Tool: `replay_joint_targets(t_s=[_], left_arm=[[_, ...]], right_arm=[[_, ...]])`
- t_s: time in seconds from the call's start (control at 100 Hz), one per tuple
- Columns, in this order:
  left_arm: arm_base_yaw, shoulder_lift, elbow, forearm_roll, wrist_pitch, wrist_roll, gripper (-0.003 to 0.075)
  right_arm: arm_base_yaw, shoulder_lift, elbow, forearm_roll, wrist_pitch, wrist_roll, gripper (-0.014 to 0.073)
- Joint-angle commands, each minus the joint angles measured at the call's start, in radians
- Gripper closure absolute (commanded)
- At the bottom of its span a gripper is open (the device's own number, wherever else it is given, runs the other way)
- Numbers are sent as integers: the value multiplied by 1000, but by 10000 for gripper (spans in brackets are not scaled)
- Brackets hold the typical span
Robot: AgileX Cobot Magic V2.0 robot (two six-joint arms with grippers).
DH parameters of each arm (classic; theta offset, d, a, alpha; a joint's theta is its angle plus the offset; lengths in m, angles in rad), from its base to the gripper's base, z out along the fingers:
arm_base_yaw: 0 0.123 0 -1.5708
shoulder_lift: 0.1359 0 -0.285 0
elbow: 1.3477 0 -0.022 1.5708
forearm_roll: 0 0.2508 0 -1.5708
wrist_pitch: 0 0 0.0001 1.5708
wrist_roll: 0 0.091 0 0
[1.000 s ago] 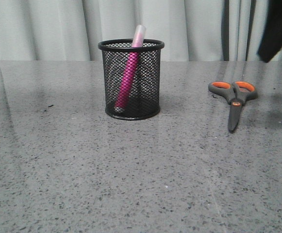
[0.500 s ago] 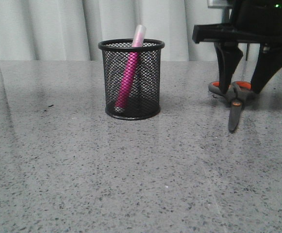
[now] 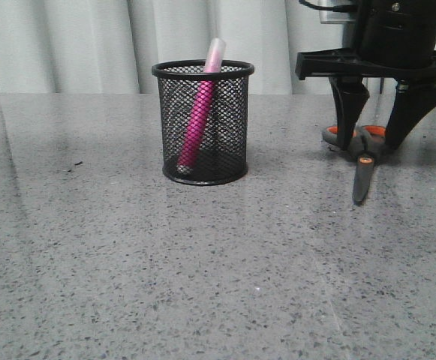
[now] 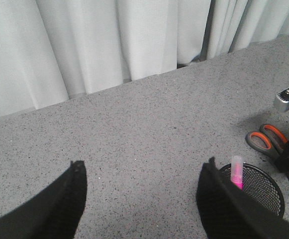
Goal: Put pen and scissors into bin
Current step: 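Lower the right gripper onto the scissors handles and grasp them, then lift the scissors and carry them above the mesh holder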
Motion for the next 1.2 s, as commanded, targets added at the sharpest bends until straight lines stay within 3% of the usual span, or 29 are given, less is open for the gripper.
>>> replay_joint_targets(t_s=[0.0, 0.71, 0.78, 1.07, 1.19], left_arm=[[1, -24, -29, -40, -55, 2, 280], [1, -24, -29, -40, -55, 2, 280], [1, -24, -29, -40, -55, 2, 280], [1, -24, -29, -40, -55, 2, 280], [1, -24, -29, -40, -53, 2, 280]], right_arm=[[-13, -34, -34, -16, -4, 3, 252], [-13, 31, -41, -4, -36, 20, 257], [-13, 31, -41, -4, -36, 20, 307], [-13, 29, -41, -4, -52, -24, 661], [-13, 17, -41, -6, -61, -51, 666]])
